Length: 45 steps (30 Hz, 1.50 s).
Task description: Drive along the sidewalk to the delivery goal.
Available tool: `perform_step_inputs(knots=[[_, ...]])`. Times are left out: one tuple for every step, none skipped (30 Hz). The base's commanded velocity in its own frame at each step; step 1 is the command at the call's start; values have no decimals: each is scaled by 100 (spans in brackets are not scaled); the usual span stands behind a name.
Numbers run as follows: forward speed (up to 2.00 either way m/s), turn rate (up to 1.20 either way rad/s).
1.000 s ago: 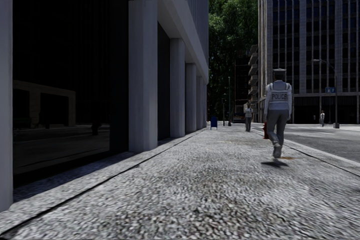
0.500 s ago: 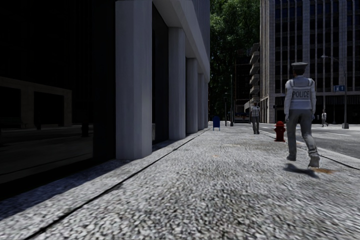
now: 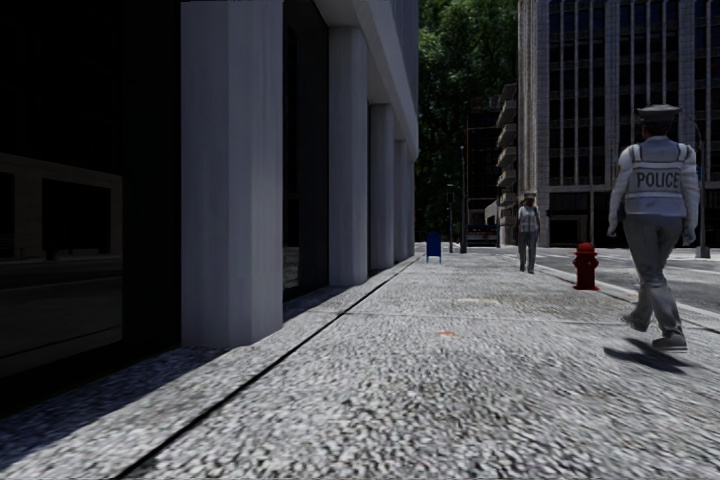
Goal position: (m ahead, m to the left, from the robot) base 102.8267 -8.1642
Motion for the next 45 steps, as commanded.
perform_step_inputs(knots=[[200, -21], [200, -21], [200, -21], [200, -21], [200, -21], [200, -19], [200, -8], [200, 0], [200, 0], [200, 0], [200, 0], [200, 0], [200, -2], [200, -7], [200, -11], [200, -11], [200, -11], [200, -11], [200, -12], [200, -16], [200, -19], [200, -19], [200, -21], [200, -22], [200, -23], [200, -23], [200, -23], [200, -23], [200, -23], [200, -23], [200, -23], [200, -23], [200, -23], [200, -23], [200, -23], [200, -23], [200, -23], [200, -23], [200, -23], [200, -23], [200, -23], [200, -23], [200, -23], [200, -23], [200, -23]])
